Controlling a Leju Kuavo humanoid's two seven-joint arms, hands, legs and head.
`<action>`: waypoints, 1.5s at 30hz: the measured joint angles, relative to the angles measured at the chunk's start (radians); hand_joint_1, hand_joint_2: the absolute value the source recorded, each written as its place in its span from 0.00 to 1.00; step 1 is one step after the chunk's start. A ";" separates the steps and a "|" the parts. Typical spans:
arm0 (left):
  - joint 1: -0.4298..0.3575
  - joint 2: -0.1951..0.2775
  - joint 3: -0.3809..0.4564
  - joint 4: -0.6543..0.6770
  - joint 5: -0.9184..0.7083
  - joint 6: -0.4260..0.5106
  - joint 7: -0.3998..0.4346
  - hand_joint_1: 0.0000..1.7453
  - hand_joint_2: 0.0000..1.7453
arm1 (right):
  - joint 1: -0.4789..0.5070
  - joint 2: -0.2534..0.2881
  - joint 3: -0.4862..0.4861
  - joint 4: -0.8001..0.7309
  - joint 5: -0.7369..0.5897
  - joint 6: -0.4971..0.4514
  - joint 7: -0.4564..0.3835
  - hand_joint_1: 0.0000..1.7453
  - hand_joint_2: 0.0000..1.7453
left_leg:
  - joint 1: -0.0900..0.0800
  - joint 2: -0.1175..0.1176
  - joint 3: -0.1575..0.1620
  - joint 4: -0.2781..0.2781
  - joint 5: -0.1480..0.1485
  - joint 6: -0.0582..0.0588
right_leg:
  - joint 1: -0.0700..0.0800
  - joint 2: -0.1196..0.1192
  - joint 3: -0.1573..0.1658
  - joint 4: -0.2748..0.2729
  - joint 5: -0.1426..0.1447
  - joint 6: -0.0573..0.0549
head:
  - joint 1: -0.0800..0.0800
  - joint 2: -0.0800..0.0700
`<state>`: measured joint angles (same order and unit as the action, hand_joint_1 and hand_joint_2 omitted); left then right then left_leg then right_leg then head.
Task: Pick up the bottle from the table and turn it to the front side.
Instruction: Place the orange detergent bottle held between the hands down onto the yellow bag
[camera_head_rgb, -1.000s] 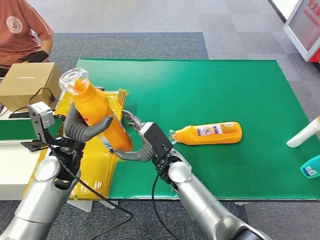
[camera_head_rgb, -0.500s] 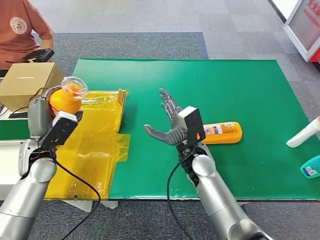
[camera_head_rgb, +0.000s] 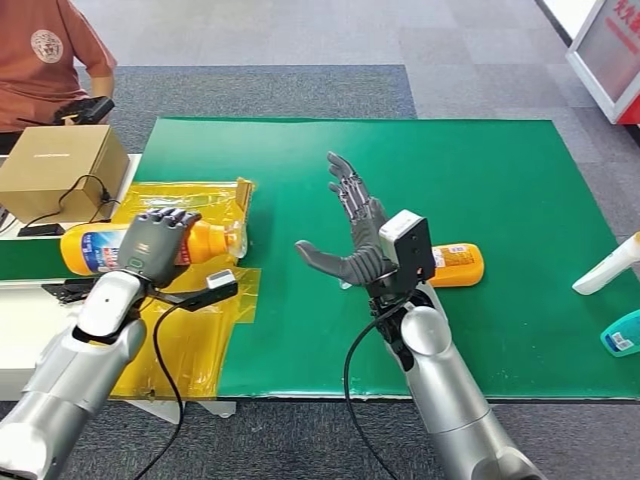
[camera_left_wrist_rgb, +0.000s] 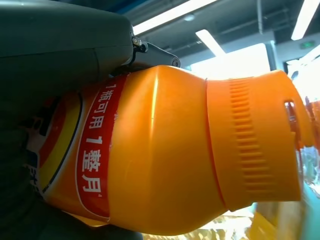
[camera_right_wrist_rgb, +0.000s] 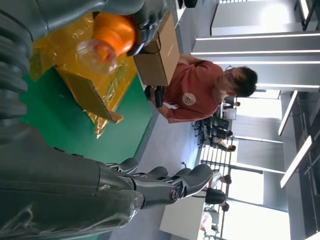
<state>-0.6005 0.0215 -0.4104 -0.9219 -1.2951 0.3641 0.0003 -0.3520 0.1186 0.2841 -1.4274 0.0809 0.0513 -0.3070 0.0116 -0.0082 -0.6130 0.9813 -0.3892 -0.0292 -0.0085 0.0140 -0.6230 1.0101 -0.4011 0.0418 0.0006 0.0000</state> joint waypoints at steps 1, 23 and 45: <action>-0.006 -0.009 -0.011 0.024 -0.005 0.000 0.000 1.00 1.00 | -0.001 0.000 0.001 -0.002 0.000 0.001 -0.001 0.00 1.00 | 0.000 0.000 0.000 0.000 0.000 0.000 | 0.000 0.000 0.000 0.000 0.000 0.000 | 0.000 0.000; 0.000 -0.104 -0.069 0.238 0.064 0.046 -0.081 0.00 1.00 | -0.004 0.000 0.036 -0.039 -0.010 0.013 -0.015 0.00 1.00 | 0.000 0.000 -0.001 0.000 0.000 0.000 | 0.000 0.000 -0.001 0.000 0.000 0.000 | 0.000 0.000; 0.038 -0.110 -0.063 0.245 0.201 0.025 -0.130 0.00 1.00 | -0.003 0.000 0.047 -0.045 -0.010 0.003 -0.013 0.00 1.00 | 0.000 0.000 -0.001 0.000 0.000 0.000 | 0.000 0.000 -0.001 0.000 0.000 0.000 | 0.000 0.000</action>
<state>-0.5620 -0.0887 -0.4729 -0.6768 -1.0939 0.3888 -0.1292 -0.3548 0.1185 0.3308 -1.4725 0.0713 0.0546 -0.3204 0.0117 -0.0084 -0.6141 0.9812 -0.3890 -0.0293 -0.0085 0.0138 -0.6239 1.0103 -0.4010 0.0420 0.0007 0.0000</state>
